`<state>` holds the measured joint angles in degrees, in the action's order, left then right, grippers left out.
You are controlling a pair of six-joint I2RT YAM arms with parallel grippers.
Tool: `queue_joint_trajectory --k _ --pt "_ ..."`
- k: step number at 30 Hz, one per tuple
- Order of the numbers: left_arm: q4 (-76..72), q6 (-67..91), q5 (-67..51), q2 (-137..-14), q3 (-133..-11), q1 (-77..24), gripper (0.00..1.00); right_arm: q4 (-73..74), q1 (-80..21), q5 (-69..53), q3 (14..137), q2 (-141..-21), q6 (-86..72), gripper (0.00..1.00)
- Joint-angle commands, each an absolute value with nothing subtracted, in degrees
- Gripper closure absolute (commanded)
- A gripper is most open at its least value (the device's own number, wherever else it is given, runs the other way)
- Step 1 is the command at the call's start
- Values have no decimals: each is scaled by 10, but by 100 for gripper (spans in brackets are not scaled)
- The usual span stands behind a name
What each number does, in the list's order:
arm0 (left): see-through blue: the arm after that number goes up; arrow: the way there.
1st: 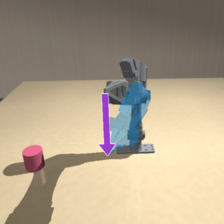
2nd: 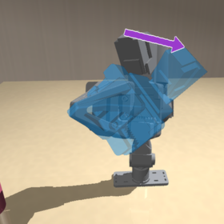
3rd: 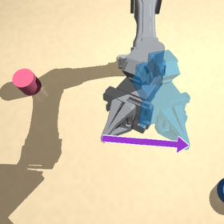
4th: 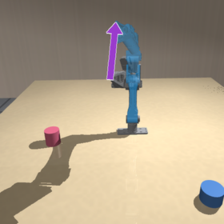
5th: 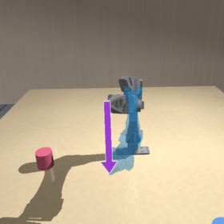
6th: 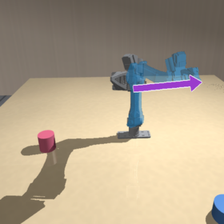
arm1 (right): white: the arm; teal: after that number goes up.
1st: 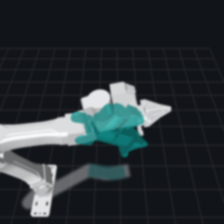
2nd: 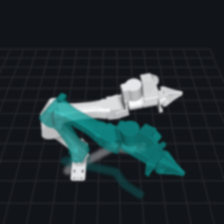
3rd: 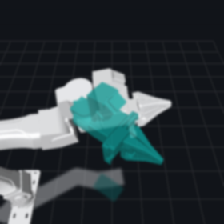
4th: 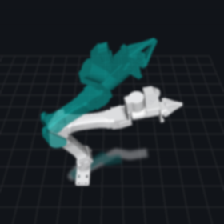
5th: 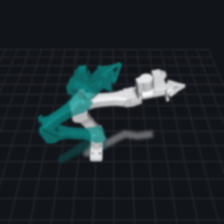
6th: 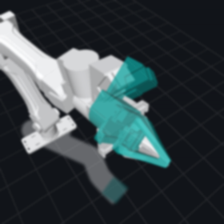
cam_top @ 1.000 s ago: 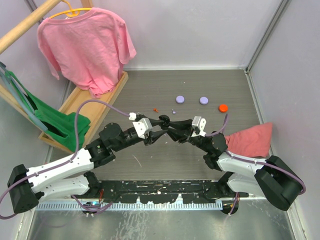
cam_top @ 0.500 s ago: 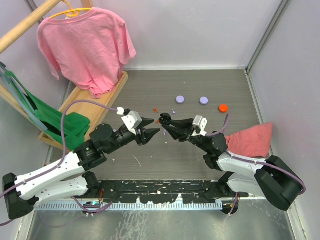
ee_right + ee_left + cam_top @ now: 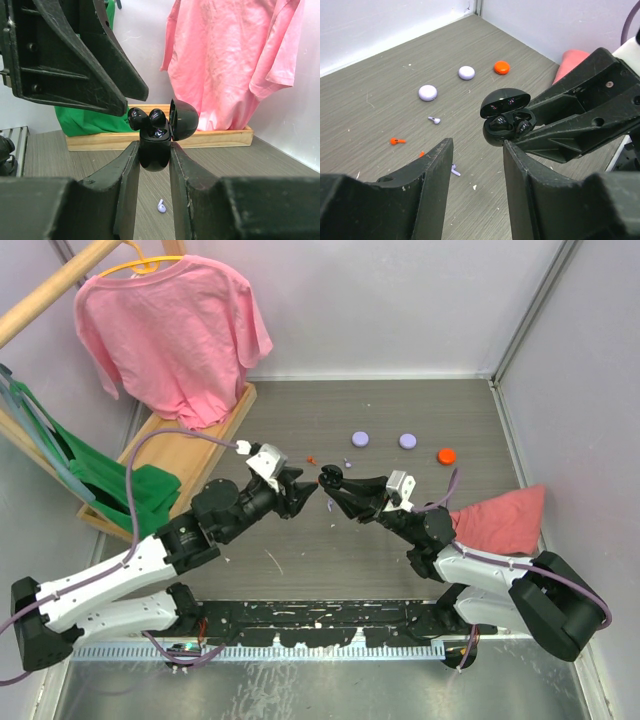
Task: Insert the wireless bluetooth earbuds into the charging case
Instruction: Place the earbud in the charging case.
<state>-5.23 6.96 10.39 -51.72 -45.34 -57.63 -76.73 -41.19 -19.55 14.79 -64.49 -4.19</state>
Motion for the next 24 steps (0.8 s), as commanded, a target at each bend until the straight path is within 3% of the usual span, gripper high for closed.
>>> queue_joint_trajectory --k 1,24 --pt "-65 78 128 -534 -489 -577 54 -812 -413 -190 151 -636 -33 99" --pt "-71 85 78 -571 -513 -578 53 -811 -413 -198 156 -640 -39 99"
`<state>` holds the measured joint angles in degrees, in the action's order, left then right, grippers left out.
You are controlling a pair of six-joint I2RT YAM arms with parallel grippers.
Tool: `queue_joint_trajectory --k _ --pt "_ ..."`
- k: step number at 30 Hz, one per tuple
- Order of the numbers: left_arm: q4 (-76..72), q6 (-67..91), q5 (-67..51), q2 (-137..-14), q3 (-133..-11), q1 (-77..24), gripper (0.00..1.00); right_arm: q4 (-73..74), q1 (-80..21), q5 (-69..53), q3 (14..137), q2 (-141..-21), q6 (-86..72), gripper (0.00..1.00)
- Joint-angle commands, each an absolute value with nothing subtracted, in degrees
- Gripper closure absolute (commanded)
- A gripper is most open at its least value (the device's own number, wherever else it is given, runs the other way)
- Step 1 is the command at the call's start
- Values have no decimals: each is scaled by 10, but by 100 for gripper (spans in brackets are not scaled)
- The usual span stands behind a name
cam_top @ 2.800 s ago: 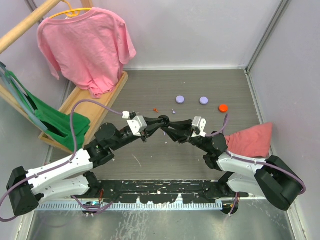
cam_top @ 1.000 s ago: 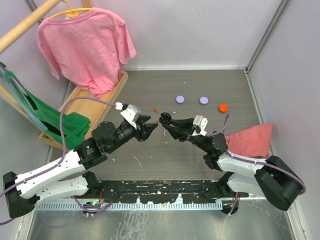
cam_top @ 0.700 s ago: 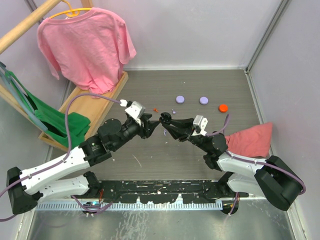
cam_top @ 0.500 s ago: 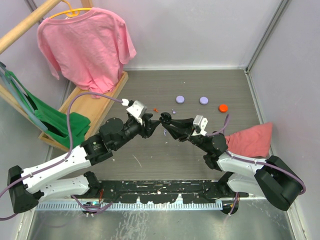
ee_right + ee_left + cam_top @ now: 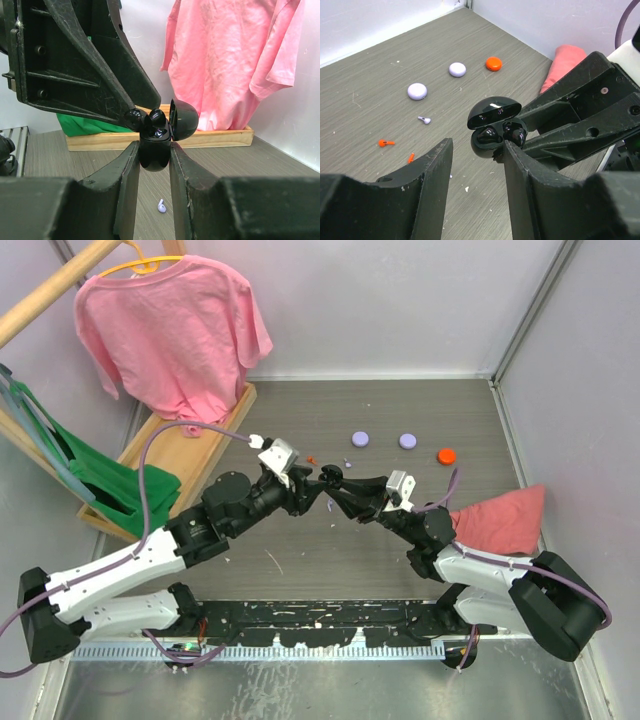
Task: Insert the wireless bluetooth earbuds into the charging case
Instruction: Place the earbud in the charging case, then close the charging case.
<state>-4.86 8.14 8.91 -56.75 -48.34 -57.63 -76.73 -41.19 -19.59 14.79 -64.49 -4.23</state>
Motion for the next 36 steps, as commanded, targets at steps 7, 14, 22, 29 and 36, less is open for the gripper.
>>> queue_joint_trajectory --k 7,14,22,29,36 --pt "-70 95 64 -578 -520 -577 51 -814 -413 -199 156 -645 -42 99" --pt "-61 102 70 -585 -528 -578 49 -816 -413 -200 155 -644 -43 99" --pt "14 109 83 -569 -550 -575 39 -815 -413 -196 147 -643 -42 99" --pt "65 156 -71 -545 -553 -501 27 -811 -413 -212 144 -645 -45 99" --pt "46 239 -237 -541 -538 -415 21 -810 -413 -246 150 -651 -55 99"
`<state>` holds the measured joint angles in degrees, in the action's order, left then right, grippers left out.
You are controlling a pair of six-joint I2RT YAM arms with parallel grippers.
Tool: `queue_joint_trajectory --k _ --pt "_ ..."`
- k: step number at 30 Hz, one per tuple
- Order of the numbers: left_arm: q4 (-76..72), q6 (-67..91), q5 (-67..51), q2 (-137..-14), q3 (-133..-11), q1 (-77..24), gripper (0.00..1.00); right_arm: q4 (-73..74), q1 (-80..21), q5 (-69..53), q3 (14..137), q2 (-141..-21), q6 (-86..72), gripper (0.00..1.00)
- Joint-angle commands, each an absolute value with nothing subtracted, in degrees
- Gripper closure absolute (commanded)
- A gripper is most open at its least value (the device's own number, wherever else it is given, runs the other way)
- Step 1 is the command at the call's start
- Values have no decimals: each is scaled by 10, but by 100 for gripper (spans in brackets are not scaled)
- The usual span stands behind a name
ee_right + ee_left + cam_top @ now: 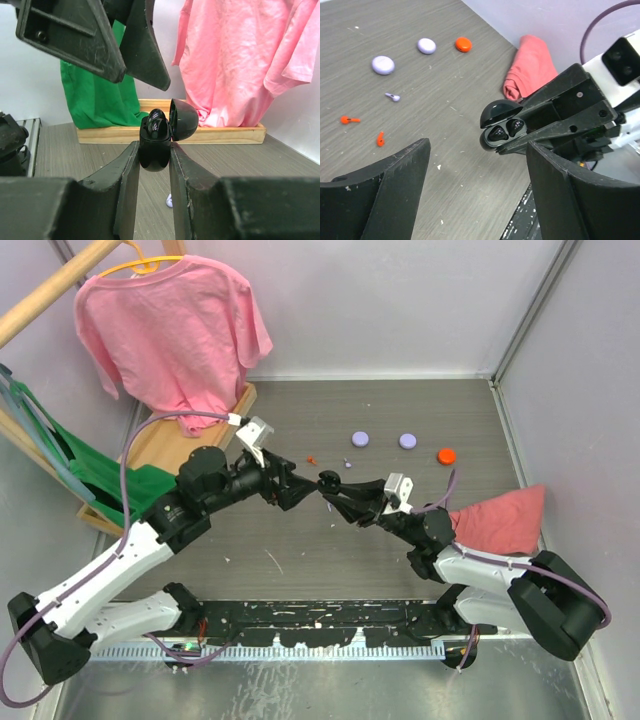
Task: Insert the wireless bluetooth earbuds into the charging case
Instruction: Close the charging case.
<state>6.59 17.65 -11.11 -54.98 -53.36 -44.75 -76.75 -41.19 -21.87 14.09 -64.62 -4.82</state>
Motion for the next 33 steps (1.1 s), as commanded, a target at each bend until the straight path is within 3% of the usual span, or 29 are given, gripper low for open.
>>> queue_joint_trajectory --k 1,14,33 --pt "36 260 -260 -543 -535 -402 20 -810 -414 -251 152 -652 -57 99" --pt "-67 400 -371 -630 -518 -360 20 -822 -413 -291 170 -671 -76 99" --pt "-161 455 -448 -640 -514 -360 40 -816 -413 -297 167 -694 -94 99"
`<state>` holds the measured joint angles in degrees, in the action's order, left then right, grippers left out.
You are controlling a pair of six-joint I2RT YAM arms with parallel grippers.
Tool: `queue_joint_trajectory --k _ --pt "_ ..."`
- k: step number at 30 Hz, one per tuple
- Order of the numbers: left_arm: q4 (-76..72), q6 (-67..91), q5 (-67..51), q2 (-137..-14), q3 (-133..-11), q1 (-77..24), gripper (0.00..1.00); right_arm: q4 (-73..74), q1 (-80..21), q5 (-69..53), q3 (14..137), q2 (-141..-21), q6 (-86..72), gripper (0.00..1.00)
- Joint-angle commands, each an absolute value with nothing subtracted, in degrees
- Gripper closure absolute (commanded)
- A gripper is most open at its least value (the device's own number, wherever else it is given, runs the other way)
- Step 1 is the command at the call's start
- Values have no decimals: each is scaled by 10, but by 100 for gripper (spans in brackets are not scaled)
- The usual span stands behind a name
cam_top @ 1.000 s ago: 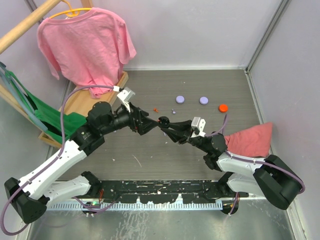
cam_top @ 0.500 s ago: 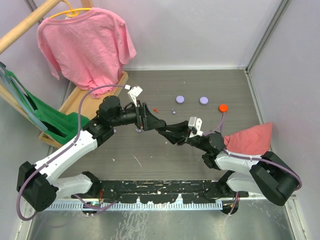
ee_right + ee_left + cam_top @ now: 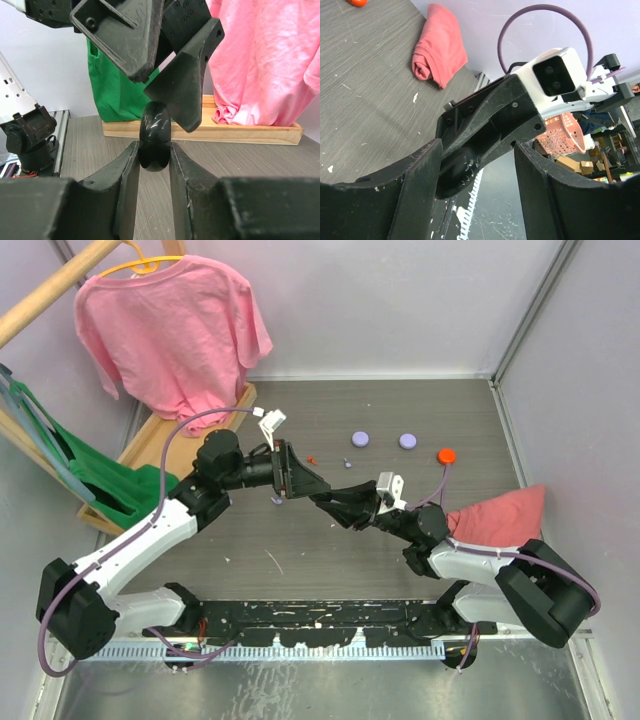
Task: Insert the wireless bluetooth earbuds into the charging case
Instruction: Close the charging case, then place the charging case at the center of the board.
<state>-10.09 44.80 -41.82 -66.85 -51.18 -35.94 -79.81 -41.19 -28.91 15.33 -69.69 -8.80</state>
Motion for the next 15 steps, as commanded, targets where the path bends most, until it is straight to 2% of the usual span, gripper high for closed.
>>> queue_joint_trajectory --k 1,8,15 --pt "-162 452 -448 -636 -513 -360 40 -809 -413 -301 167 -692 -95 99" --pt "-117 403 -408 -613 -509 -360 38 -739 -413 -306 162 -662 -100 99" --pt "47 283 -205 -567 -487 -360 30 -520 -412 -223 173 -600 -110 99"
